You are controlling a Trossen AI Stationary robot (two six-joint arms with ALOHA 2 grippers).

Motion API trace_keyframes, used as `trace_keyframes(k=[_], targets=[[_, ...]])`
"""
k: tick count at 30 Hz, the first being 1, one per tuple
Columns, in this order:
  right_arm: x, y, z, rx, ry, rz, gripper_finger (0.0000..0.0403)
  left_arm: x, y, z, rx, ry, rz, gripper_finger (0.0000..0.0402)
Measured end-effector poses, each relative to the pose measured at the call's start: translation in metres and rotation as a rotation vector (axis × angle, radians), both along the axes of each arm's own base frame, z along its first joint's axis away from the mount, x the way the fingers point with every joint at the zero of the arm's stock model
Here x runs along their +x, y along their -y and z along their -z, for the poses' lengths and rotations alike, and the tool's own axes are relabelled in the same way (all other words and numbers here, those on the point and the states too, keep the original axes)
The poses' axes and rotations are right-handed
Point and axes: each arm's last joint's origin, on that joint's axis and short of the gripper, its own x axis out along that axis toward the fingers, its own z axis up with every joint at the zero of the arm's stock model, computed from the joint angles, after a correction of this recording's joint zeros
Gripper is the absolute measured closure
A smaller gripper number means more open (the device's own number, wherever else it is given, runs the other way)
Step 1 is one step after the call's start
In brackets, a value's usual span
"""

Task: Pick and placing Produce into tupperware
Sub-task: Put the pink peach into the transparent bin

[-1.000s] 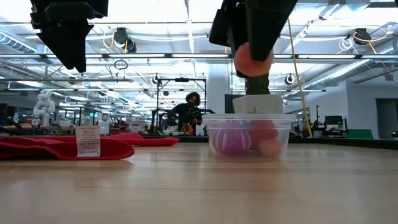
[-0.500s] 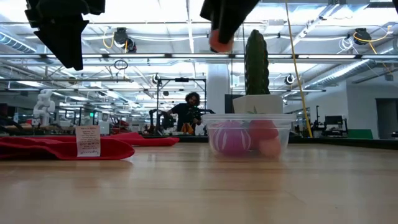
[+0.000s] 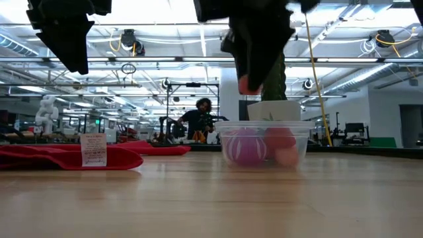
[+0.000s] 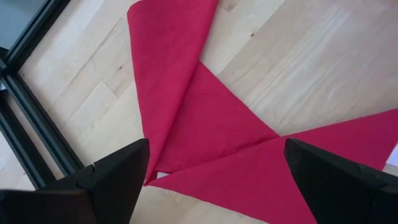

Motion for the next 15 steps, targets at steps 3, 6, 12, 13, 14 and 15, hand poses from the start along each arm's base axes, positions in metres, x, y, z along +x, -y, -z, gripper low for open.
trace_keyframes(k=[3,6,12,13,14,15], targets=[[-0.002,0.007,0.009,-0.009,-0.034,0.015,0.0267,0.0,0.001,0.0,-0.002,0.003,0.003,0.0023],[-0.004,0.013,0.018,-0.018,-0.067,0.024,0.0267,0.0,0.002,0.0,-0.002,0.004,0.009,0.0023],[-0.005,0.02,0.024,-0.024,-0.088,0.026,0.0266,-0.002,0.005,0.0,-0.001,0.008,0.02,0.0023],[-0.005,0.021,0.024,-0.024,-0.088,0.026,0.0266,-0.002,0.005,0.0,0.0,0.009,0.021,0.0023],[-0.005,0.021,0.024,-0.024,-0.088,0.025,0.0266,-0.002,0.006,0.0,0.002,0.011,0.023,0.0023],[-0.005,0.022,0.024,-0.024,-0.088,0.027,0.0266,-0.002,0.006,0.0,0.003,0.012,0.024,0.0023]])
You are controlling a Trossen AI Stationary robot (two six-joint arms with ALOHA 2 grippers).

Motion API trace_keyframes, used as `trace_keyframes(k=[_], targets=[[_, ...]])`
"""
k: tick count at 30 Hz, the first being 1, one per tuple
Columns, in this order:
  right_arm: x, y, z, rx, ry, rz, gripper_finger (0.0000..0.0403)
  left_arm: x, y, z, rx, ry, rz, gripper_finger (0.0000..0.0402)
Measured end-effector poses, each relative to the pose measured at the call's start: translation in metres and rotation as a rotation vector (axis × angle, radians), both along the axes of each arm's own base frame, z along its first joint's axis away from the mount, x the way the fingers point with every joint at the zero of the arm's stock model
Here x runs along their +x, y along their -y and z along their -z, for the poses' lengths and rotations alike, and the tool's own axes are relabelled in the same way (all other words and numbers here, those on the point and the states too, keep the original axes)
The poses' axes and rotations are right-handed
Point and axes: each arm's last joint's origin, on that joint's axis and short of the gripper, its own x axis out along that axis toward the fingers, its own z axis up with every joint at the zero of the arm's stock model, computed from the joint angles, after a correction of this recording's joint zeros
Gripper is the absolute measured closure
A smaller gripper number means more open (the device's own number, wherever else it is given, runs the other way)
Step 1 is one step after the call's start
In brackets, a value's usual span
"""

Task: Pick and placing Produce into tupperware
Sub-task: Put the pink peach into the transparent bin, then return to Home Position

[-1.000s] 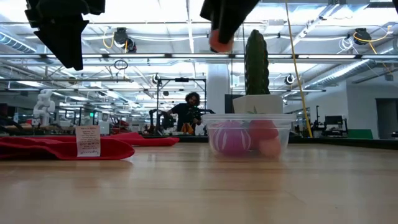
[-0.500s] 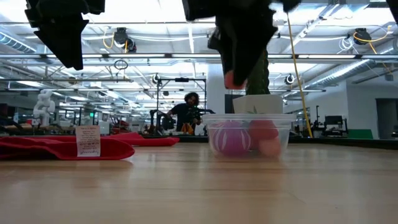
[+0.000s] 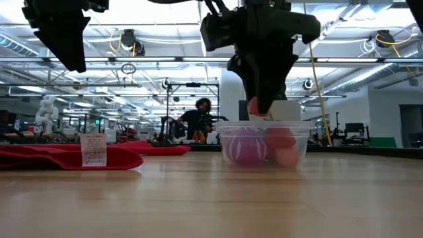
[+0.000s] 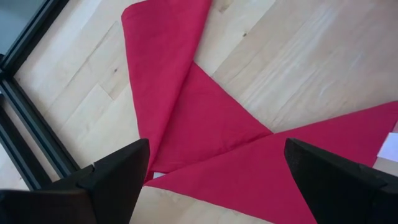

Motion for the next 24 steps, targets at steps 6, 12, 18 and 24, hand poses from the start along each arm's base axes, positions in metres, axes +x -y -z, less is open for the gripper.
trace_keyframes(k=[6,12,18,24], targets=[[0.0003,0.0015,0.0001,0.0,-0.001,-0.001,0.0266,-0.0003,0.0008,0.0,-0.001,0.003,-0.001,0.0023],[0.0005,0.0015,0.0001,-0.001,0.001,-0.015,0.0265,-0.0002,0.0008,0.0,-0.001,0.004,-0.002,0.0023],[0.0013,0.0013,0.0001,0.0,0.009,-0.019,0.0251,-0.0002,0.0008,0.0,-0.001,0.004,-0.001,0.0023],[0.0024,0.0011,0.0001,0.002,0.02,-0.025,0.0227,-0.0002,0.0008,0.0,-0.001,0.004,-0.001,0.0023]])
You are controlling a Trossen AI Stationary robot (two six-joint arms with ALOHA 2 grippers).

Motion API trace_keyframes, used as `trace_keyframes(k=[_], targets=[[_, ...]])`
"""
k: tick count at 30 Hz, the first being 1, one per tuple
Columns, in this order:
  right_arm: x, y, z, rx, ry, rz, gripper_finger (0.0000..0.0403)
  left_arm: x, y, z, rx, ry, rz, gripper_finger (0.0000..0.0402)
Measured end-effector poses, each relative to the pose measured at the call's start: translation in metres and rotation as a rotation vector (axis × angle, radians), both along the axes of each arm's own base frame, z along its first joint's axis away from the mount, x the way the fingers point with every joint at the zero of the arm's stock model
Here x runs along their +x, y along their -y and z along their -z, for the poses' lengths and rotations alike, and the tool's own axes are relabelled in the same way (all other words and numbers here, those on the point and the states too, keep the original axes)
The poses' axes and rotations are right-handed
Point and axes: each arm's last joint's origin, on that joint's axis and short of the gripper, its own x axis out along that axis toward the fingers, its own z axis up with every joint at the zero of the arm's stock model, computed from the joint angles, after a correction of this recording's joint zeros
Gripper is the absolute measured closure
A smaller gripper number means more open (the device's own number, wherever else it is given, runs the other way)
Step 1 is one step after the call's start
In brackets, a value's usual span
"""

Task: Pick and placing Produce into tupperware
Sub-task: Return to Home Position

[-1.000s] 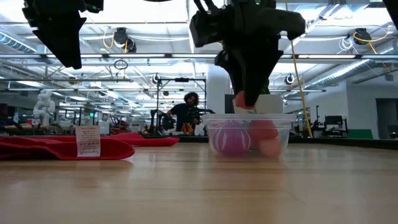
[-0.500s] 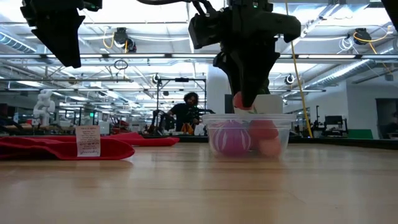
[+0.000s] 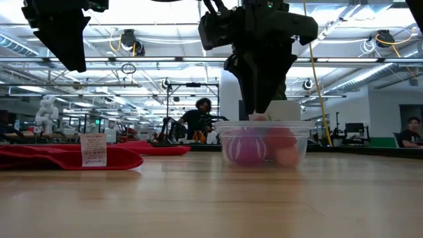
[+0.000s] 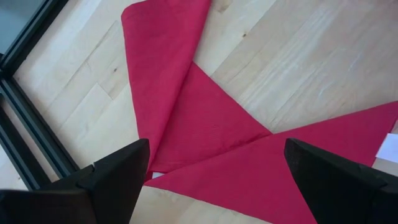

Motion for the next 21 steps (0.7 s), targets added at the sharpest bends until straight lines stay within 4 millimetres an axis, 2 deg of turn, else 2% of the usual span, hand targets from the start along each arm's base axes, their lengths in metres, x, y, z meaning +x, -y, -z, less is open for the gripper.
trace_keyframes(k=[7,10,15,21], targets=[[0.0,0.001,0.0,-0.003,-0.002,-0.026,0.0213,0.0,0.0,0.0,0.0,0.0,0.0,0.0023],[-0.001,0.005,-0.006,-0.015,0.013,-0.01,0.0214,0.0,0.0,0.0,0.0,0.0,0.0,0.0023],[-0.015,0.01,-0.046,-0.085,0.144,0.072,0.0215,0.0,0.0,0.0,0.002,-0.004,0.003,0.0023],[-0.06,-0.016,-0.113,-0.004,0.345,0.098,0.0215,-0.001,0.0,0.0,0.011,-0.015,0.02,0.0023]])
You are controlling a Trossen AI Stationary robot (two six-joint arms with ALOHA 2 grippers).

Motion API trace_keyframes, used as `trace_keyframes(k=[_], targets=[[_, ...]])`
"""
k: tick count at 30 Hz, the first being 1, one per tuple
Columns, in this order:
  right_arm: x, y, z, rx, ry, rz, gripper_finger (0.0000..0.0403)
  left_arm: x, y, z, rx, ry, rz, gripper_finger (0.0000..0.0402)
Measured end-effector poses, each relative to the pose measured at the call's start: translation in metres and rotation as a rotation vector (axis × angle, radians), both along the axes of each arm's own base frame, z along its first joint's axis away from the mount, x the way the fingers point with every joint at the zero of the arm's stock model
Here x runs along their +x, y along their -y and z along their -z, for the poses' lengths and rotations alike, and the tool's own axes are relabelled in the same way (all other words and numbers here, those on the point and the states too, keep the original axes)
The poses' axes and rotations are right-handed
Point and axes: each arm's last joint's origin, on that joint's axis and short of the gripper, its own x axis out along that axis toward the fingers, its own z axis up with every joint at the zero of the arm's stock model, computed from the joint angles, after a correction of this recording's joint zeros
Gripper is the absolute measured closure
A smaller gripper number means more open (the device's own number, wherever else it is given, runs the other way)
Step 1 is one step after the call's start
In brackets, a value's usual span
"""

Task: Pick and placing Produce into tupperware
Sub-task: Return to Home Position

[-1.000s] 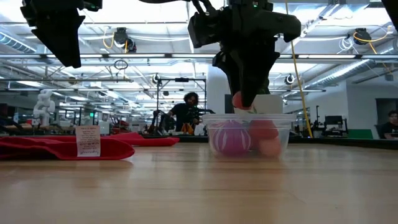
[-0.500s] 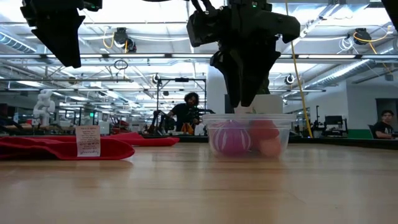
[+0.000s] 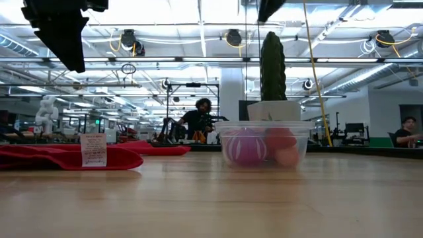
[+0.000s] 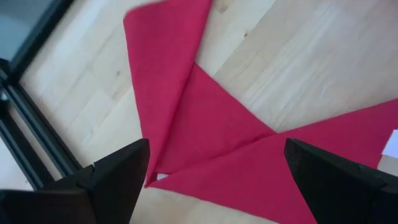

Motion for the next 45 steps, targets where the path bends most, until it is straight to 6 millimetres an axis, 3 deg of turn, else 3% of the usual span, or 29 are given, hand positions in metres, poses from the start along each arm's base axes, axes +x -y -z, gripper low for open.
trace_keyframes(k=[7,14,18,21,27,30,37,45], targets=[[-0.065,-0.03,-0.05,0.116,0.128,0.065,0.0215,-0.005,0.014,-0.003,0.103,0.124,0.039,0.0023],[-0.115,-0.063,-0.077,0.076,0.342,0.059,0.0216,-0.028,0.05,-0.017,0.071,0.411,0.145,0.0023],[-0.13,-0.085,-0.077,0.081,0.405,0.021,0.0216,-0.045,0.075,-0.024,0.019,0.533,0.261,0.0023],[-0.133,-0.101,-0.062,0.087,0.433,-0.027,0.0216,-0.051,0.096,-0.024,-0.015,0.593,0.366,0.0023],[-0.141,-0.117,-0.019,0.053,0.408,-0.183,0.0216,-0.038,0.123,-0.013,0.016,0.62,0.503,0.0023],[-0.145,-0.117,0.001,0.061,0.42,-0.202,0.0216,-0.024,0.12,-0.004,0.077,0.575,0.507,0.0023],[-0.167,-0.087,0.012,0.211,0.619,-0.211,0.0216,-0.003,0.097,0.003,0.229,0.535,0.46,0.0023],[-0.203,-0.038,0.025,0.331,0.842,-0.227,0.0216,-0.021,0.061,0.03,0.205,0.635,0.354,0.0023]])
